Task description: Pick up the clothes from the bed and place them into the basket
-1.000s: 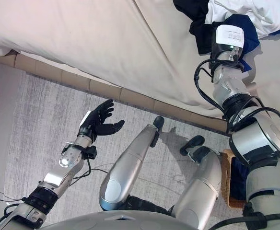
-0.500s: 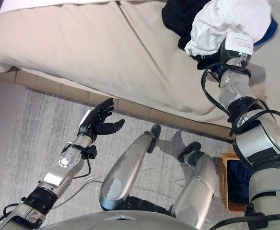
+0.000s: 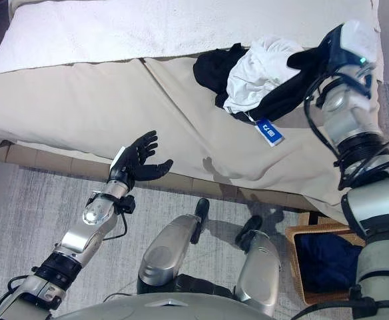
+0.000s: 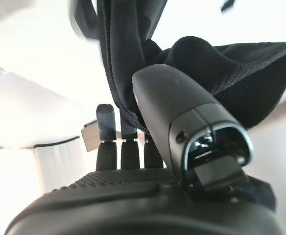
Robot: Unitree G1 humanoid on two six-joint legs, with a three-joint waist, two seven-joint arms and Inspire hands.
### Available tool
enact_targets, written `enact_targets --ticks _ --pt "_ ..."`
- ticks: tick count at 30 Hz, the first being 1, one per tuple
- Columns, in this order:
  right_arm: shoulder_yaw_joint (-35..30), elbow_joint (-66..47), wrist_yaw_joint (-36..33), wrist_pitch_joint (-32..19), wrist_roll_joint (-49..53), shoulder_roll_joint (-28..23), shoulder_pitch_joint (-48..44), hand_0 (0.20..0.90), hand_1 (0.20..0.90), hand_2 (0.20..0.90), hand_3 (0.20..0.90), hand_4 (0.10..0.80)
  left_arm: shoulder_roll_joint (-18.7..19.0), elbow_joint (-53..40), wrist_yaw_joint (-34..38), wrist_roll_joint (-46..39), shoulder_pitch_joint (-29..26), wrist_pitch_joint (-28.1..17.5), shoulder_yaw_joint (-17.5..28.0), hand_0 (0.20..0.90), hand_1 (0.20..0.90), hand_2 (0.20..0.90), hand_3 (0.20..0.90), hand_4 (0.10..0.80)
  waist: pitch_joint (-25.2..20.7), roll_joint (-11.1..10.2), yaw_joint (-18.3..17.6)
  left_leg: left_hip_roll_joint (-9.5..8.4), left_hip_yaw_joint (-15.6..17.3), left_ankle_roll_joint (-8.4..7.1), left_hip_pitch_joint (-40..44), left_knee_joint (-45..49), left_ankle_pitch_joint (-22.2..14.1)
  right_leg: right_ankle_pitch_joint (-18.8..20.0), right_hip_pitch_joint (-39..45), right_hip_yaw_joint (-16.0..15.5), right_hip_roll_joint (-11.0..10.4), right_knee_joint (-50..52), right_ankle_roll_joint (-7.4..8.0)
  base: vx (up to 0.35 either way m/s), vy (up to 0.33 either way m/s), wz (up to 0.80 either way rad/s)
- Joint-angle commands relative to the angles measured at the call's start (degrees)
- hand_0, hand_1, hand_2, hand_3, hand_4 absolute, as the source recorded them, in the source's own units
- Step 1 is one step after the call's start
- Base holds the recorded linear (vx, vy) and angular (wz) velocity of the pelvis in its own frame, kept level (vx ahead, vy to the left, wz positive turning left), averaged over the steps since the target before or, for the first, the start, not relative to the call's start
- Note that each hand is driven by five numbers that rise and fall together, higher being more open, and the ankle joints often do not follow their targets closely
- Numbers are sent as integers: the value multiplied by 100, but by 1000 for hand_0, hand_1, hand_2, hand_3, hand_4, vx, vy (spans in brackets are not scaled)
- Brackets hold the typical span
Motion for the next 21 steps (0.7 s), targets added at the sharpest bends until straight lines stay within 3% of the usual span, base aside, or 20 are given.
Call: enact_targets --ticks 1,4,10,17,21 --pt "96 -248 -556 -560 14 -440 -377 300 300 300 200 100 105 -340 25 24 227 -311 -24 900 900 900 900 800 -1584 -410 -89 138 520 68 -112 -84 -293 -125 428 103 214 -428 133 71 -9 -7" --pt "-7 -330 -596 -660 109 -619 -450 300 300 300 200 100 94 -244 11 86 234 -280 -107 900 900 900 900 800 -1971 -505 -203 168 617 37 169 -381 -241 10 665 185 261 -785 216 116 -3 -11" --pt "2 -397 -700 -625 51 -958 -707 300 300 300 200 100 121 -96 25 69 173 -362 -203 900 900 900 900 800 -2306 -601 -357 171 710 10 405 -782 -140 221 824 305 315 -1215 333 22 -5 -8" --pt "299 -339 -907 -469 -30 -1543 -1263 300 300 300 200 100 174 130 25 91 189 -488 -318 900 900 900 900 800 -2604 -702 -489 222 809 -19 668 -1418 53 421 933 336 382 -1601 464 8 -18 -10" --pt "796 -216 -1006 -272 25 -1937 -2005 300 300 300 200 100 207 291 6 93 138 -529 -377 900 900 900 900 800 -2740 -796 -576 220 833 -52 766 -1689 144 528 953 394 460 -1836 507 15 -36 -11"
